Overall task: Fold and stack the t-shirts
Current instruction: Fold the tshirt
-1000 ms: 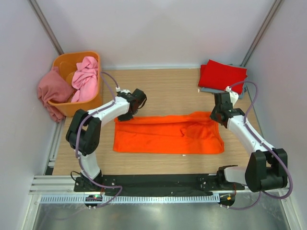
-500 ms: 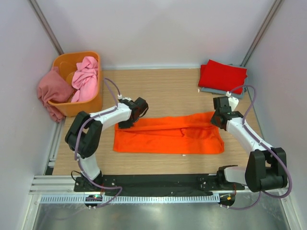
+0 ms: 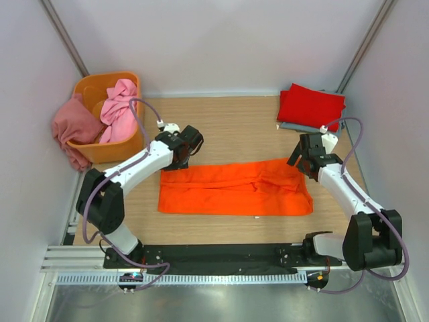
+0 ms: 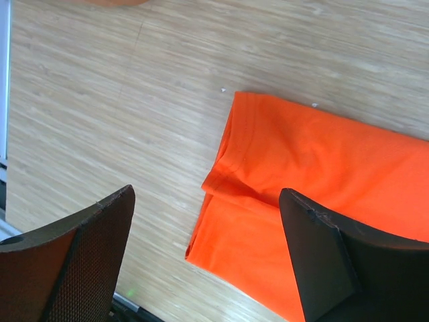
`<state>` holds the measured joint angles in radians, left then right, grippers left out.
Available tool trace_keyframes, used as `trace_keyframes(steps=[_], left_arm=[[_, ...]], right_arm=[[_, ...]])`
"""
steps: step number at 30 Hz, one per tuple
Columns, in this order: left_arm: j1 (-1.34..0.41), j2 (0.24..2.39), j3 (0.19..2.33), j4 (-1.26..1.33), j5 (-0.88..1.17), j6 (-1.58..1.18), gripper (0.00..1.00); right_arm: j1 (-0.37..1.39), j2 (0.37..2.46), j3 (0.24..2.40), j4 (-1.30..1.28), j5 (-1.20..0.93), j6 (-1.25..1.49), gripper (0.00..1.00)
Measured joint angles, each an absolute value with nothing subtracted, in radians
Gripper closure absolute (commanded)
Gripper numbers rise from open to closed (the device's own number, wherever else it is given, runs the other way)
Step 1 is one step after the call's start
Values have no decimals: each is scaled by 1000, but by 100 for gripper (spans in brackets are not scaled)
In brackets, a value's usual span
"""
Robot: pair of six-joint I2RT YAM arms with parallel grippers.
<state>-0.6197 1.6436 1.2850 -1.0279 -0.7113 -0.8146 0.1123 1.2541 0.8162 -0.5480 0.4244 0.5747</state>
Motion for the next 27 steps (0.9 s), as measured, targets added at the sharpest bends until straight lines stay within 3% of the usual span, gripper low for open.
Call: trace_keyframes(steps=[6, 10, 13, 22, 27], left_arm=[[-619, 1657, 1249, -942, -678, -803, 18], [-617, 1700, 1187, -853, -637, -800, 21], [-610, 1750, 1161, -797, -614, -800, 23], [-580, 1757, 1063, -664, -576, -803, 28], [-580, 1702, 981, -579, -558, -826, 29]], right_arm=[[111, 1217, 798, -492, 303, 574, 21], [111, 1228, 756, -439, 211, 574, 44], [111, 1275, 733, -411, 163, 575, 50], [111, 1420, 696, -360, 147, 583, 52], [112, 1581, 841, -318, 126, 580, 52]])
